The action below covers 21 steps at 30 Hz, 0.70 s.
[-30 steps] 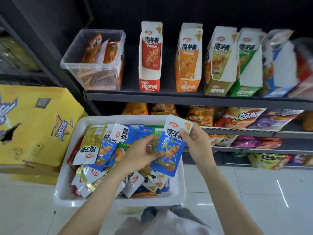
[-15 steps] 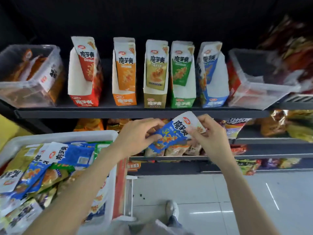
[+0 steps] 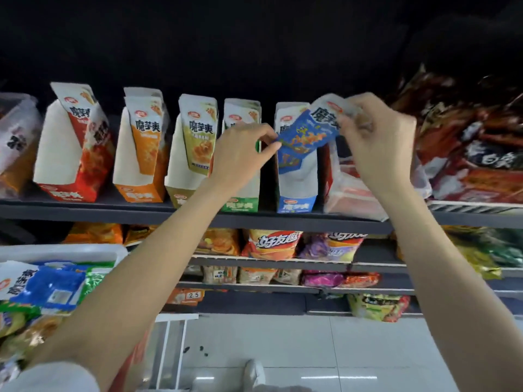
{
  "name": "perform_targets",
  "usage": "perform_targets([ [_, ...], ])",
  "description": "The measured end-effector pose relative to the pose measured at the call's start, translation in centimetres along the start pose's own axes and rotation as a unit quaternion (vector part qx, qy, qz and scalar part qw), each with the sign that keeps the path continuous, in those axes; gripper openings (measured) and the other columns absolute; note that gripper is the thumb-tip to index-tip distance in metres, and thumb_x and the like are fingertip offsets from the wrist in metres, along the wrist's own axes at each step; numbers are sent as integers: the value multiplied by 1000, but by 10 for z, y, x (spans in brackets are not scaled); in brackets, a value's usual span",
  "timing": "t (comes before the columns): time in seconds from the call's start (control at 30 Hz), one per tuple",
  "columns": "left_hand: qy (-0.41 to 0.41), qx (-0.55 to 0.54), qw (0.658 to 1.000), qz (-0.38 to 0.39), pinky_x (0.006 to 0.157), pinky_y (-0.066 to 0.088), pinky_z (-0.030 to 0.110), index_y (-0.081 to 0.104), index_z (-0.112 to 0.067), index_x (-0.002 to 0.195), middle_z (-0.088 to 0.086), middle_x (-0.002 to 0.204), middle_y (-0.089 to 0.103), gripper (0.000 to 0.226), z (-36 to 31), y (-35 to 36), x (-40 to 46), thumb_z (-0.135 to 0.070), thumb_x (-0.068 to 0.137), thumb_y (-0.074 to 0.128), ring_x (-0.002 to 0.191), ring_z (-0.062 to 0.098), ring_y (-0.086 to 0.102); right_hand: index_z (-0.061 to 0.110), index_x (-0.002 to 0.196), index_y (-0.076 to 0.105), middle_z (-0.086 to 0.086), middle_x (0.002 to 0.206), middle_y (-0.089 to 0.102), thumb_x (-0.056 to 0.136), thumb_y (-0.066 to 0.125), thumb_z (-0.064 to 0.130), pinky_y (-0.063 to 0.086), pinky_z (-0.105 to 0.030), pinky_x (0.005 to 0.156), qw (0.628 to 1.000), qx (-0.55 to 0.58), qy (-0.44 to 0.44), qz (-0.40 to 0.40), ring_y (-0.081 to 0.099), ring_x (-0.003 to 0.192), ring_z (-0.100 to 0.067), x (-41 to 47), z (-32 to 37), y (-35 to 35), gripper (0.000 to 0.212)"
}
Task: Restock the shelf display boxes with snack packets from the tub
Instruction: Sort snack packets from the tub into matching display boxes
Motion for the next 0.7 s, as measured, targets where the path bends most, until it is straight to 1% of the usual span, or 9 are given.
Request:
perform_targets([
  [0.07, -1, 42, 999, -13, 69, 42, 24, 66, -28, 98, -16, 90, 66, 19, 4, 4, 12, -42, 89, 59, 88, 8, 56, 12, 97, 67, -3, 73, 67, 90, 56, 15, 51, -30, 64, 998, -31, -39, 24, 61, 66, -16, 19, -3, 17, 14],
  [0.1, -4, 44, 999, -14, 70, 44, 24, 66, -26, 100, -13, 94, 67, 20, 5, 7, 17, -42, 88, 60, 89, 9, 57, 11, 97, 67, -5, 74, 68, 89, 56, 14, 50, -32, 65, 997, -37, -50, 39, 62, 66, -17, 28, -4, 25, 14],
  [0.2, -13, 29, 999, 12, 71, 41, 22, 62, -20, 108, -7, 101, 66, 29, 8, 15, 23, -39, 87, 64, 91, 10, 57, 11, 98, 67, -3, 77, 68, 90, 56, 14, 45, -24, 64, 992, -51, -84, 76, 61, 67, -15, 49, -9, 41, 14],
  [0.3, -14, 35, 998, 45, 76, 49, 31, 58, -20, 117, -5, 108, 64, 41, 8, 22, 23, -41, 83, 67, 99, 14, 57, 11, 99, 66, -2, 78, 66, 90, 57, 17, 46, -27, 67, 991, -51, -82, 95, 58, 69, -13, 67, -15, 41, 15],
  [0.37, -11, 54, 997, 61, 82, 46, 33, 54, -19, 124, -1, 114, 62, 50, 7, 27, 22, -42, 82, 69, 106, 18, 54, 13, 98, 67, -4, 78, 67, 89, 58, 19, 49, -32, 69, 990, -50, -85, 105, 60, 71, -16, 74, -19, 41, 14],
  [0.43, -10, 82, 994, 67, 87, 41, 33, 51, -17, 128, 3, 119, 60, 56, 5, 31, 22, -44, 82, 68, 110, 22, 51, 16, 97, 67, -4, 76, 67, 88, 58, 19, 51, -36, 70, 981, -59, -105, 150, 62, 72, -19, 72, -21, 52, 12],
  [0.5, -16, 105, 992, 71, 89, 38, 33, 50, -15, 128, 6, 118, 59, 56, 4, 34, 25, -45, 83, 66, 111, 24, 51, 16, 98, 66, -5, 77, 66, 89, 58, 20, 50, -36, 69, 970, -90, -112, 194, 63, 73, -24, 65, -25, 69, 12],
  [0.57, -16, 122, 990, 71, 89, 38, 34, 51, -16, 128, 5, 118, 61, 55, 3, 35, 28, -46, 84, 65, 110, 24, 52, 14, 100, 65, -7, 81, 65, 91, 58, 24, 42, -31, 64, 959, -145, -112, 217, 61, 77, -27, 61, -33, 86, 15],
  [0.7, -15, 112, 992, 64, 92, 39, 37, 52, -18, 131, 4, 120, 62, 55, 3, 34, 30, -40, 84, 67, 112, 25, 52, 10, 103, 62, -11, 92, 65, 93, 55, 25, 39, -32, 65, 951, -205, -82, 218, 61, 86, -30, 66, -47, 100, 19],
])
Point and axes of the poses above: each hand's wrist, its own x-axis towards the middle knuckle, its own y-axis out of the palm, z = x × y, the point moved 5 cm from there along x, towards the middle knuckle
